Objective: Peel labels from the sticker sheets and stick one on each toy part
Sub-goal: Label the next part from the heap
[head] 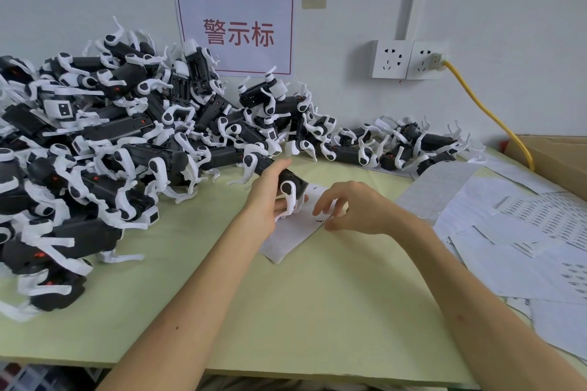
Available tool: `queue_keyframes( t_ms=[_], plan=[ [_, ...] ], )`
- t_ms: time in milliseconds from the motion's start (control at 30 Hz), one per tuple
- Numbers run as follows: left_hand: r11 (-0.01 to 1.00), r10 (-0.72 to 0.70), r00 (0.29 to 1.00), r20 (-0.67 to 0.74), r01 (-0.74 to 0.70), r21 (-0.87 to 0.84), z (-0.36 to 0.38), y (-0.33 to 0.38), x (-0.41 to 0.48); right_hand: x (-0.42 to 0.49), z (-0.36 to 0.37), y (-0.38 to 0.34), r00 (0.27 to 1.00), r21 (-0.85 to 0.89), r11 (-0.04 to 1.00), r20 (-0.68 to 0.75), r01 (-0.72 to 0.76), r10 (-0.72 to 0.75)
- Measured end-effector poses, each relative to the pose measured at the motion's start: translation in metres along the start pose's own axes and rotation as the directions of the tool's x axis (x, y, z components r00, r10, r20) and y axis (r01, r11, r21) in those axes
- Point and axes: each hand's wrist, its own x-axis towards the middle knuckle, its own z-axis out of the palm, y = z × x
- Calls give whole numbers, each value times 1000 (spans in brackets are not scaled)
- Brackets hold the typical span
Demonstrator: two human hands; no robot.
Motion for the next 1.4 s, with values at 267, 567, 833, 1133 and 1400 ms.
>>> queue_keyframes(
  t_ms=[267, 567, 833, 1133, 1400],
  plan=[
    [1000, 4, 1000, 6, -5, 19, 0, -1, 0, 4, 4, 7, 999, 32, 999, -42, -10, 11],
    [1000, 21, 1000, -1, -21, 21, -1, -1, 1, 7, 7, 11, 990, 4, 998, -129, 57, -56],
    [998, 19, 1000, -11, -18, 62, -1, -1, 0, 6, 6, 14, 994, 9, 999, -103, 41, -40],
    [998, 21, 1000, -18, -20, 61, 0, -1, -3, 7, 9, 13, 997, -18, 1000, -81, 1, -3],
    [999, 20, 1000, -16, -19, 40, 1, 0, -4, 8, 10, 13, 997, -33, 999, -67, -27, 25]
  ],
)
